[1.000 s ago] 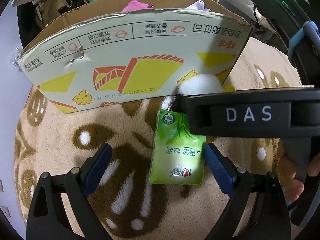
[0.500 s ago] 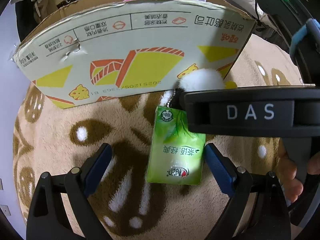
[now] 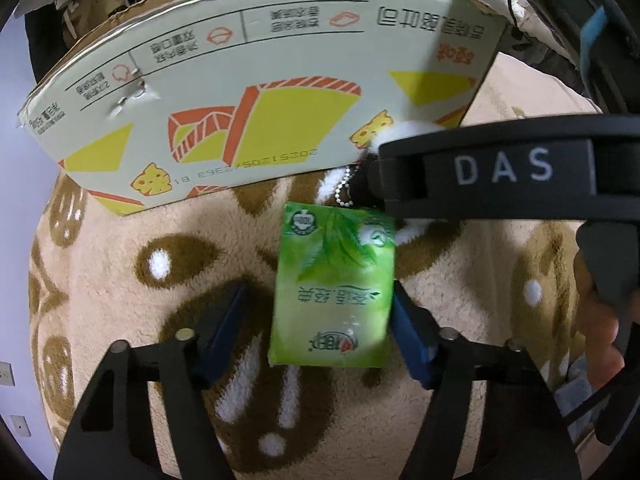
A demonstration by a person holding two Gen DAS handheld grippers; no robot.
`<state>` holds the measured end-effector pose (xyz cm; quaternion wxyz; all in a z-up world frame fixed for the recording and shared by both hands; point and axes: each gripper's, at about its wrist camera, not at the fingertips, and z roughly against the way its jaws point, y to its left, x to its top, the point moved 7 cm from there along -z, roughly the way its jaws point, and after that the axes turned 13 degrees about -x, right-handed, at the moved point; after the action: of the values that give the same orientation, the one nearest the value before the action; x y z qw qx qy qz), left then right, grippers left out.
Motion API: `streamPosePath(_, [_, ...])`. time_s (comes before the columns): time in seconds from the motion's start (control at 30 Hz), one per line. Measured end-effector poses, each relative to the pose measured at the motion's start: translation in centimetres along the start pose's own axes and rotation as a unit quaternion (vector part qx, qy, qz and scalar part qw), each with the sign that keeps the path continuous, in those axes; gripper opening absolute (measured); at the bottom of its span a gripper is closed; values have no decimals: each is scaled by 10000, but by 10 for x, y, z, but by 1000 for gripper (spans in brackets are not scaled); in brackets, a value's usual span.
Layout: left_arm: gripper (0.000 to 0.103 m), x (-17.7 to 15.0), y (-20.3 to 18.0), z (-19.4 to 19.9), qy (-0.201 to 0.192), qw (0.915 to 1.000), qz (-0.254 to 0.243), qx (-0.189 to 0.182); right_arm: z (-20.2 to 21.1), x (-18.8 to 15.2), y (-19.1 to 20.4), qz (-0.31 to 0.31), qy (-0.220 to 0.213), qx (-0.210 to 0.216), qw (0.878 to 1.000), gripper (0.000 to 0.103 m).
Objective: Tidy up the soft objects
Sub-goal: 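Grasp the green tissue pack with the left tool while the right tool grasps the white chick plush, then lift both items over the box and open both tools to release them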
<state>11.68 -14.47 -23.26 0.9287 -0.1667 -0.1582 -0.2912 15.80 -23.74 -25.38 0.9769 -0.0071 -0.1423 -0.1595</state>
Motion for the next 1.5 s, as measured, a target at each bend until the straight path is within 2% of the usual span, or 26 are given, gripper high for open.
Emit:
streamPosePath(0.07, [53,-1,-4,-1,37,10000,1,-88,1,-1,1,28,-9,-10,10000,80])
streamPosePath(0.13, [53,-2,-9,-1,13,10000,31,-70,6,-3,1,107,4,110,9999,63])
streamPosePath(0.2, [53,-4,-13,-1,2,10000,55,-61,10,-9,6,209,66,145,9997,50])
streamPosePath(0.23, [53,-4,-12,-2,2,10000,79,-60,10,-11,7,250,95,154,9995,48])
streamPosePath(0.3, [53,-7,-10,0,-10,9999,132,-58,8,-18,12,330,282,294,9986,32])
streamPosePath(0.37, [53,-9,-11,1,-13,9998,171,-43,4,-24,13,358,398,291,9981,28])
streamPosePath(0.5, [53,-9,-9,5,-37,9997,225,44,14,-28,14,449,200,242,9985,21])
streamPosePath(0.63, [53,-10,-5,14,-146,9993,304,168,16,-30,14,494,156,269,9983,1])
streamPosePath(0.73, [53,-11,-5,25,-239,9986,422,229,20,-25,16,573,33,210,9981,2])
streamPosePath(1.17, [53,-10,20,64,-683,9950,618,395,59,-29,12,516,-405,476,9967,1])
streamPosePath(1.37, [53,-9,22,86,-945,9918,715,488,98,-29,11,463,-1070,484,9920,1])
streamPosePath(1.5, [53,-6,23,106,-1180,9884,709,645,122,-32,7,464,-1343,618,9879,1])
